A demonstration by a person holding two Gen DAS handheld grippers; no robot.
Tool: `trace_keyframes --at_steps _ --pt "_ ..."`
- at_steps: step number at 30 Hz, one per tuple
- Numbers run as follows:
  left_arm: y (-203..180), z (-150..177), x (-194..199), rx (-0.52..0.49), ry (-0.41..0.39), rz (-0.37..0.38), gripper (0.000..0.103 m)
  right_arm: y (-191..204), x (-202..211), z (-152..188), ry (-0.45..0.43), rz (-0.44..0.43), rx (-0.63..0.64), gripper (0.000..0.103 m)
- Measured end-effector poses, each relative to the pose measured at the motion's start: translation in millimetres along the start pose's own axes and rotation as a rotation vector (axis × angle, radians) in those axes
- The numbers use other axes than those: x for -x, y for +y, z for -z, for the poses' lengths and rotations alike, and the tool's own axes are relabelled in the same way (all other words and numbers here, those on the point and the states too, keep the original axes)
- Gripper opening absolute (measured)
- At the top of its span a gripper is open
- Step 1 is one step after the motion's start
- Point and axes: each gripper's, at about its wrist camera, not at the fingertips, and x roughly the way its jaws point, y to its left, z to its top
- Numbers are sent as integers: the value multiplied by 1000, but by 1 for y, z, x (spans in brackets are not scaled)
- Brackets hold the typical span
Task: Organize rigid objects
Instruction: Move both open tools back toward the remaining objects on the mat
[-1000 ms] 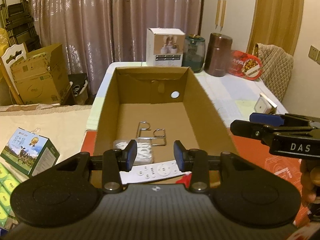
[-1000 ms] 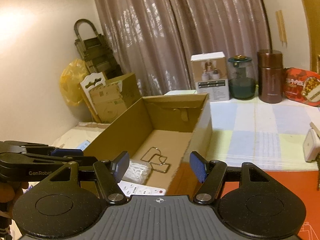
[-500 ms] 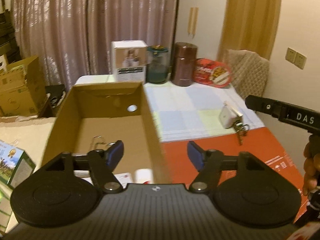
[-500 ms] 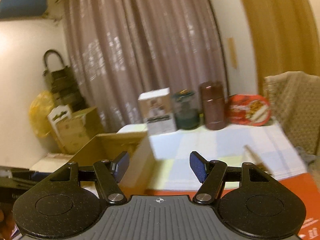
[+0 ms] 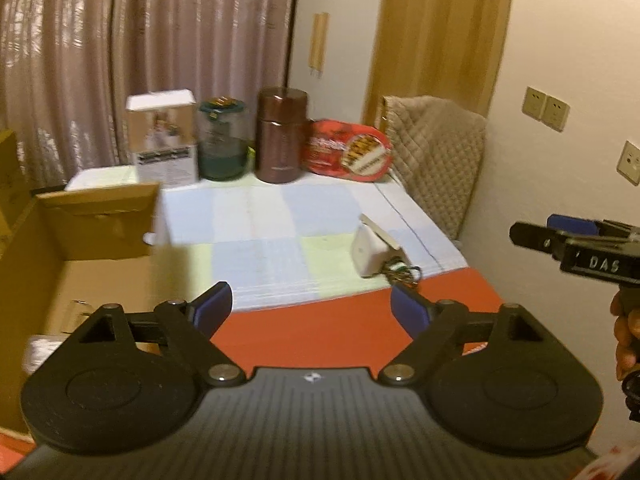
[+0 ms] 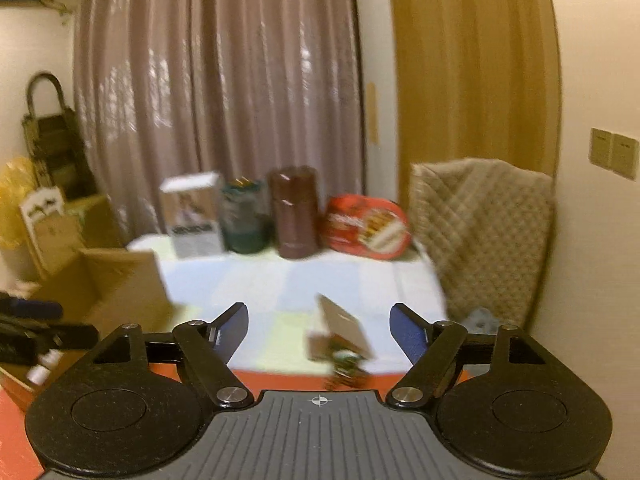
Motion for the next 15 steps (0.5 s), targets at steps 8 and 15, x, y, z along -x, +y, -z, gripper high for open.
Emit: trace_keyframes --at_steps 8,15 --pt "-26 15 -65 -18 62 26 84 -39 -41 46 96 -3 -39 75" --pt "-28 27 -119 -18 102 5 84 -40 -88 69 143 -55 -40 75"
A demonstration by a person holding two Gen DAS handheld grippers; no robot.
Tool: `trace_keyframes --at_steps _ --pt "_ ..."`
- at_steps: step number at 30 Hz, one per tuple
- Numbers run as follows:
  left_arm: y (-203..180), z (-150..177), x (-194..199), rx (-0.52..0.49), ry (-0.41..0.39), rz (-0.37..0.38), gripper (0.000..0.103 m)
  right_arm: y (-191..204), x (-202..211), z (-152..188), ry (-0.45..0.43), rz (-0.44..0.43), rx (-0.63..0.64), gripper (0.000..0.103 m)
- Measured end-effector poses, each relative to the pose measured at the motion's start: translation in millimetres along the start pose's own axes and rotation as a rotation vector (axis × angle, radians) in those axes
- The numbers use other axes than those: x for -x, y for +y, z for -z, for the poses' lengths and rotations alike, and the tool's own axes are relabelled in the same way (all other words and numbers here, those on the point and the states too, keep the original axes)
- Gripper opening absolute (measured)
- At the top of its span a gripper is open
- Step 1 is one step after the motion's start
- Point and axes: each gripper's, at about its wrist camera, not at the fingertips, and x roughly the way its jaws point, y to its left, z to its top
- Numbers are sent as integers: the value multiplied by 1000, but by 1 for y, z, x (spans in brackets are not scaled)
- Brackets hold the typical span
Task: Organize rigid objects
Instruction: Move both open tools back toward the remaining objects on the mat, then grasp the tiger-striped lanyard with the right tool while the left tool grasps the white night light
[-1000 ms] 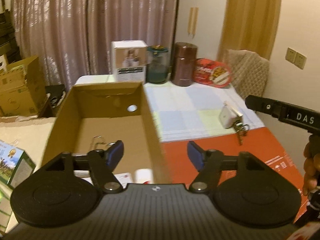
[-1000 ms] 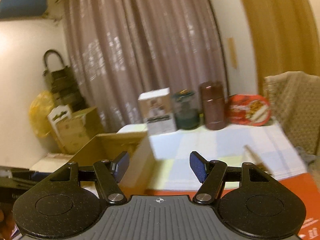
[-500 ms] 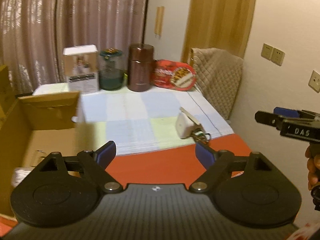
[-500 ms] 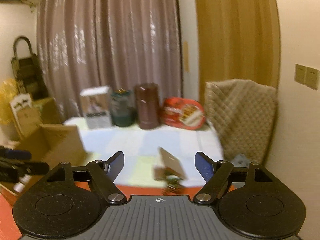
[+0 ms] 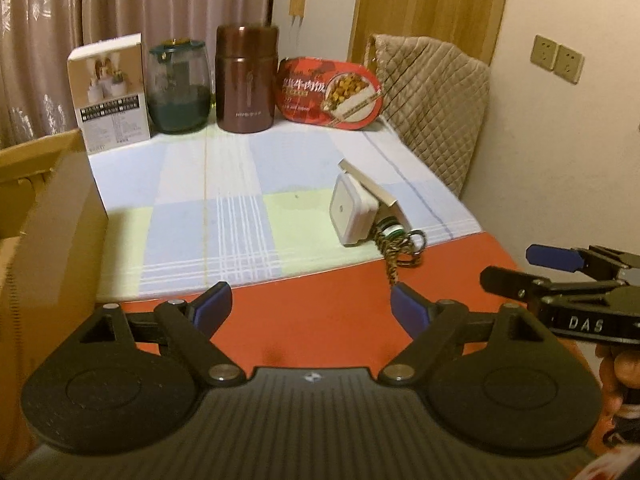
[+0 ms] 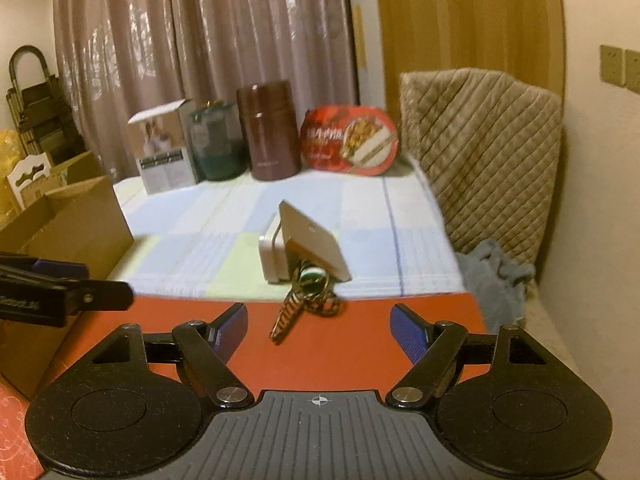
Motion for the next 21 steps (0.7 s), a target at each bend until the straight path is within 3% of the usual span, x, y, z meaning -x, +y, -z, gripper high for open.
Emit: trace_keyframes --at_steps 12,21 --pt "21 -2 -60 42 16 -31 84 1 -85 3 43 -14 -8 75" --pt "32 -1 -81 59 23 -34 84 8 -127 0 33 37 -9 75"
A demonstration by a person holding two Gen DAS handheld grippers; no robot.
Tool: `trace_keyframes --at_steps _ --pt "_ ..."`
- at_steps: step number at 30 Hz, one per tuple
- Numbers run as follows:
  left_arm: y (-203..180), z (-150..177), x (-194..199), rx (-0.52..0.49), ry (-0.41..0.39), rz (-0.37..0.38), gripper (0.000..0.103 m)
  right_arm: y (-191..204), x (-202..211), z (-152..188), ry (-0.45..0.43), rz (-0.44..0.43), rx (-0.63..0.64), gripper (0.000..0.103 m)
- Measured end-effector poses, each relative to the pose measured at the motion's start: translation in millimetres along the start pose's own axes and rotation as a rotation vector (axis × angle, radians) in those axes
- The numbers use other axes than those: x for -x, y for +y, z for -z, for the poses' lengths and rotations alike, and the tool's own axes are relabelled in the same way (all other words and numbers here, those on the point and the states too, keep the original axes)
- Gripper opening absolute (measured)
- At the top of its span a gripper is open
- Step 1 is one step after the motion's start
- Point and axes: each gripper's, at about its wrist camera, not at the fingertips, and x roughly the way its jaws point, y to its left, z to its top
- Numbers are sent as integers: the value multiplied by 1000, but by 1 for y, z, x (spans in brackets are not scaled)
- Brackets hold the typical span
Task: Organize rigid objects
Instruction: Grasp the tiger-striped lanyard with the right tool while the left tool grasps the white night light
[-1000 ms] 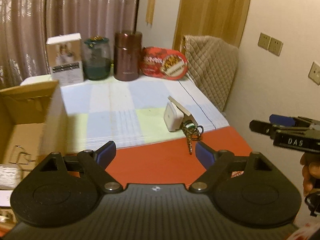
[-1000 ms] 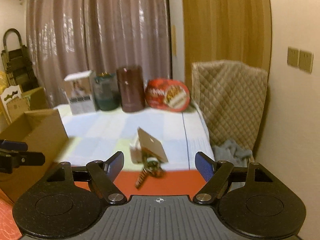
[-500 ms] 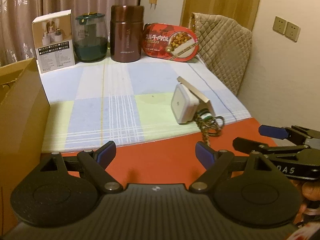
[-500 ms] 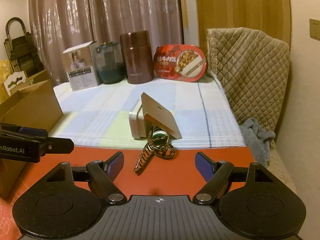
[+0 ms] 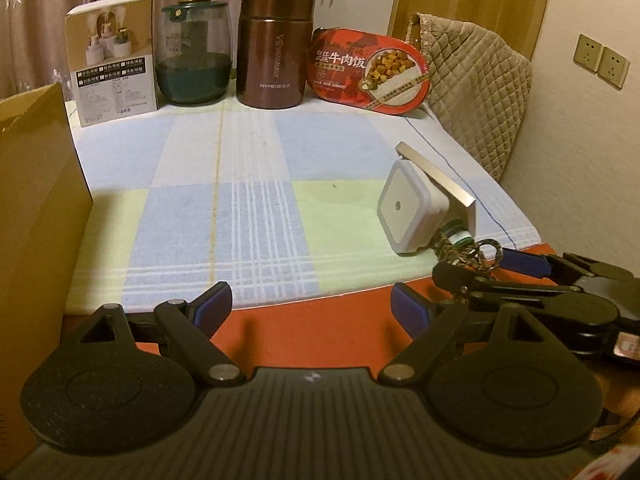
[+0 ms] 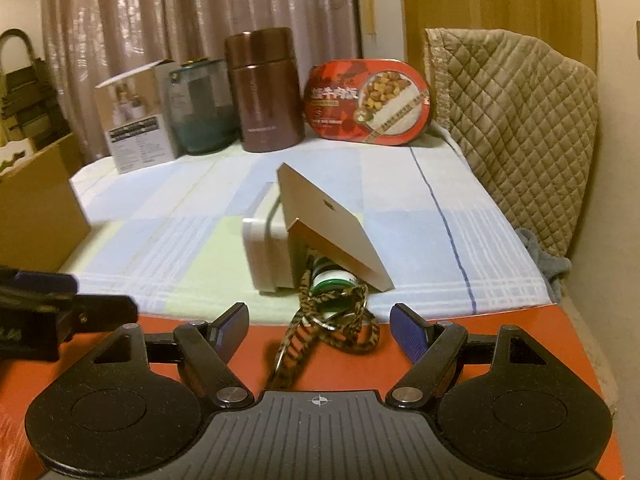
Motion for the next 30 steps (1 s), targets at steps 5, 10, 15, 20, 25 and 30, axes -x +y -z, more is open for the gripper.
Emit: trace_keyframes --at_steps 5,10,15,20,25,30 --pt "4 2 -5 12 9 3 84 6 -11 2 11 32 48 48" --pt "1 4 -5 2 17 16 84 8 -5 4 27 18 84 38" --pt "-2 3 -6 -7 21 33 84 7 10 13 51 -22 81 38" --pt "-7 1 -8 -18 17 53 84 9 27 20 67 -88 118 38" --pt "-14 -5 -15 -37 4 76 79 -5 39 19 53 -40 73 38" --pt "-30 -13 -26 -86 -15 98 75 -18 50 10 27 0 26 38"
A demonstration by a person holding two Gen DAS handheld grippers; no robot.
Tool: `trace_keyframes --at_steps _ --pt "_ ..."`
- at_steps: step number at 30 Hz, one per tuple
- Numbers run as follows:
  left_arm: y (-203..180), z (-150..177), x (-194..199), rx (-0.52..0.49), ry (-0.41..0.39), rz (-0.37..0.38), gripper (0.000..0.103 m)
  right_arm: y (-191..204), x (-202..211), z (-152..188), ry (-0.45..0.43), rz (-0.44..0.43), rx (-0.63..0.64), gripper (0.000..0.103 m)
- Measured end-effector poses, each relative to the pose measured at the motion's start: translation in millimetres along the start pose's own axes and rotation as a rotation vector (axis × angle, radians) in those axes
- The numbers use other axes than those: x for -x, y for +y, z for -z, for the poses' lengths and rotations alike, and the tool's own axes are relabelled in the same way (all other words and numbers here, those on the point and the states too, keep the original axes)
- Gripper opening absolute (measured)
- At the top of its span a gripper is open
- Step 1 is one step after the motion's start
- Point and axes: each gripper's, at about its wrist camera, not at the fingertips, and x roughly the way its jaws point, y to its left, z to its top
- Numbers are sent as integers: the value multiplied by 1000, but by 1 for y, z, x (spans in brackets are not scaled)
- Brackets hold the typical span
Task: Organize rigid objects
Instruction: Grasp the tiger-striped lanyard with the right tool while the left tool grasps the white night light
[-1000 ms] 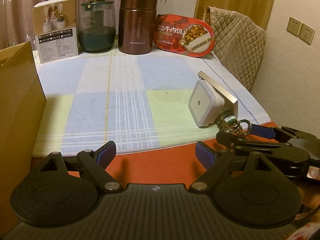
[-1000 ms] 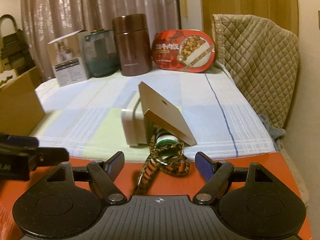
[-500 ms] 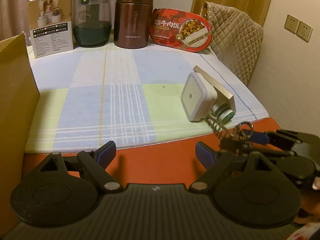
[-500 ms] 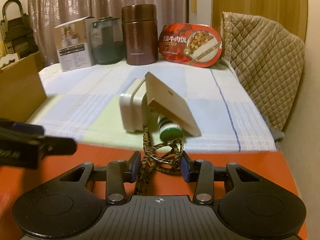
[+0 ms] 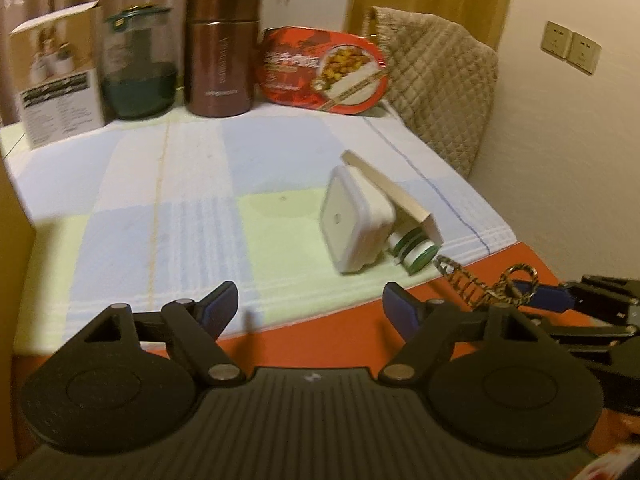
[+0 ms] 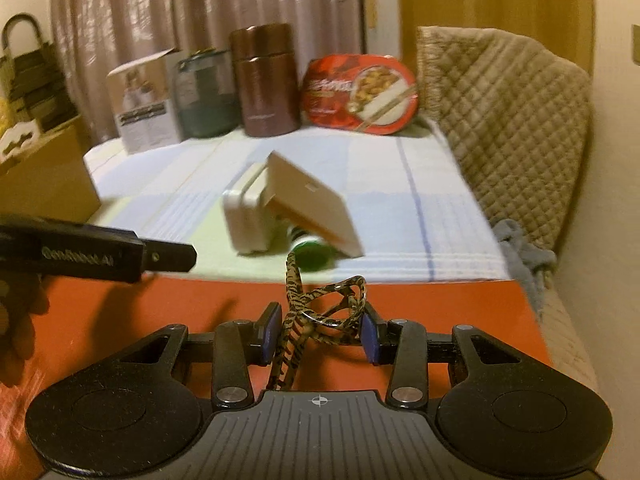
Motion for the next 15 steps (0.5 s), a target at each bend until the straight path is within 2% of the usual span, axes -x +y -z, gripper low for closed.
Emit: trace_keyframes --at_steps 6,11,12,14,15 --pt "-19 -11 -24 -88 -29 17 63 -12 2 -7 -9 21 -19 38" --pt "-27 -19 -44 -98 -37 32 41 -22 -3 -9 -4 37 -39 38" --pt "-28 -21 -47 -97 -40 31 40 -23 -3 -9 -4 38 -43 38" --pt "-29 -22 -51 -91 -39 28 28 -24 -5 -9 0 39 -47 38" --pt "-29 -21 -51 -91 -42 20 27 -24 -5 -8 1 38 -49 38"
